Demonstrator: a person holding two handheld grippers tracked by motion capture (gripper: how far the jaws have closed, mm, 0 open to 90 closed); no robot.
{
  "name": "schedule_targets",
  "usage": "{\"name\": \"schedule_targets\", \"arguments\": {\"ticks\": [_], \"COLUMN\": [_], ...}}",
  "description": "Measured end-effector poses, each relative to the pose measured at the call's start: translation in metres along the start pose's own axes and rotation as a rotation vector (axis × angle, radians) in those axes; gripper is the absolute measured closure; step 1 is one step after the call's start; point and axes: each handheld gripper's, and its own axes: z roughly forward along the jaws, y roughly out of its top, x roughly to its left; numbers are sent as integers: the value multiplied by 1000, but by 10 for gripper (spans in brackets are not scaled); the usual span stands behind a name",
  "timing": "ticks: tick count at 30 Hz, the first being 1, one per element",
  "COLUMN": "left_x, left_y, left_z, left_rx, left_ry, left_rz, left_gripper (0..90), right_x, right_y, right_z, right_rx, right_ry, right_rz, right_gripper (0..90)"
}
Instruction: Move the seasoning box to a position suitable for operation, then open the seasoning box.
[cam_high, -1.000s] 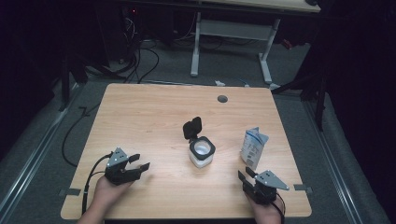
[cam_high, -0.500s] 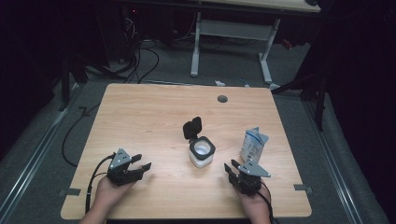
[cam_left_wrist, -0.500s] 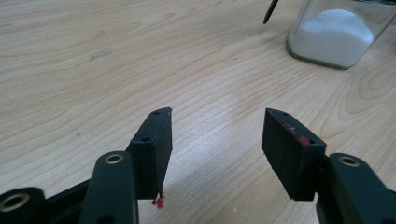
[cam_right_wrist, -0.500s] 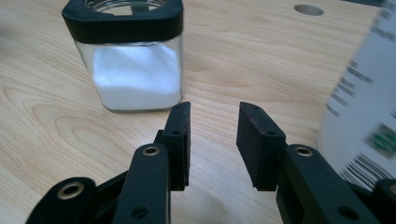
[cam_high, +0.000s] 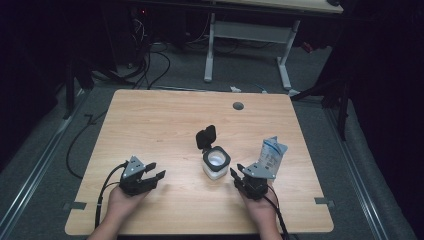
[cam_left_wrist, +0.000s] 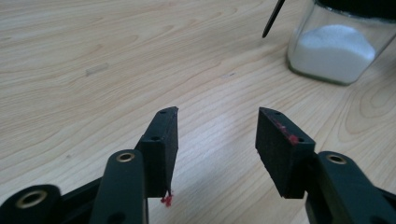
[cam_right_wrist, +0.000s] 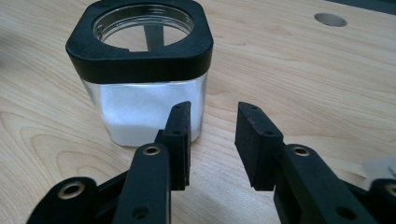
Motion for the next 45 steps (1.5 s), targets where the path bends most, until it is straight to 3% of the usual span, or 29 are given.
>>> {"name": "schedule_targets", "arguments": {"ticks": [5,8,17,29,33,45], "left_x": [-4,-8,-11,-15,-16,-19], "left_y": [12,22,51,65,70,88], "left_z": [17,28,53,61,62,64], "left_rx": [16,14,3,-15,-40,-48], "left_ry": [1,-7,-23,-28,-33,-28], "left_rz": [-12,-5,-36,-30,-51,-55], "left_gripper": [544,585,687,745,773,840], "right_x": [1,2,6,11,10,8], "right_y": [-6,-10,-12,-11,-11,-10], "right_z": [1,1,1,1,1,1], "right_rx": [2,3,3,-3,-10,-16], "right_ry": [10,22,34,35,35,46], "right_rz": [-4,-4,-17,-26,-26,-24], "right_gripper": [701,715,747,750,749,749]}}
